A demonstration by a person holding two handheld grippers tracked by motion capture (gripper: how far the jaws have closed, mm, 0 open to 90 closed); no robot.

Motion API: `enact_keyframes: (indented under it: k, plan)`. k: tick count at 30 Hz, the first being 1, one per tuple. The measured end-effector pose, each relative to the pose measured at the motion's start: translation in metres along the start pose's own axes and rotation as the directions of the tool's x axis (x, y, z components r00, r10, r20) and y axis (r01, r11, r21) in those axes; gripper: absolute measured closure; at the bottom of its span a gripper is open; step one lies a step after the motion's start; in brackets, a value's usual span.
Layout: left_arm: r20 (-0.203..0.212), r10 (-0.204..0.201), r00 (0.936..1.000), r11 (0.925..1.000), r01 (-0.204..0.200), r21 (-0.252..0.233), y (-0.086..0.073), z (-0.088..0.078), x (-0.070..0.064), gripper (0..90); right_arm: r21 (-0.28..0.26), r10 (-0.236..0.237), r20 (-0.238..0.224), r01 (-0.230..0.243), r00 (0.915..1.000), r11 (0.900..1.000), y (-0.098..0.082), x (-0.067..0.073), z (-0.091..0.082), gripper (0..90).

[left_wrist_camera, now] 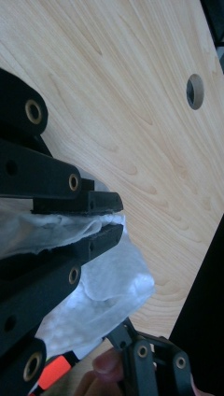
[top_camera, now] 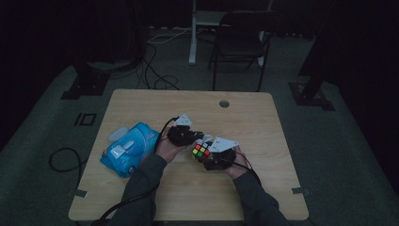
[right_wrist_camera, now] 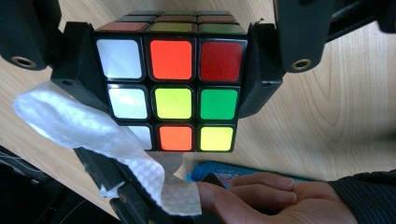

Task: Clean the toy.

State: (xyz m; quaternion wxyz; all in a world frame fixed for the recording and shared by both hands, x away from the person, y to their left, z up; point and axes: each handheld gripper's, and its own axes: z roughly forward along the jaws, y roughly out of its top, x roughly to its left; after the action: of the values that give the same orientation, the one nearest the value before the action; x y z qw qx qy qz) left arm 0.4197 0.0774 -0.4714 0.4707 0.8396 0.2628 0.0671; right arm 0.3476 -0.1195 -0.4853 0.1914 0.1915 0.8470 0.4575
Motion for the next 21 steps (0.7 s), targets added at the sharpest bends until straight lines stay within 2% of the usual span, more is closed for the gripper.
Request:
enact_keyframes:
  k: [13, 21]
  plan:
    - [-0.005, -0.009, 0.9999, 0.9999, 0.009, 0.01, -0.0032, 0.0015, 0.0029, 84.4, -0.022, -0.011, 0.008, 0.011, 0.9999, 1.0, 0.0015, -0.0026, -0.0086, 34.2]
    - [0.008, 0.002, 1.0, 1.0, -0.002, 0.006, -0.0003, 0.0013, -0.0005, 84.4, -0.018, -0.02, -0.01, 0.02, 0.9998, 1.0, 0.0025, -0.0011, -0.0038, 34.3]
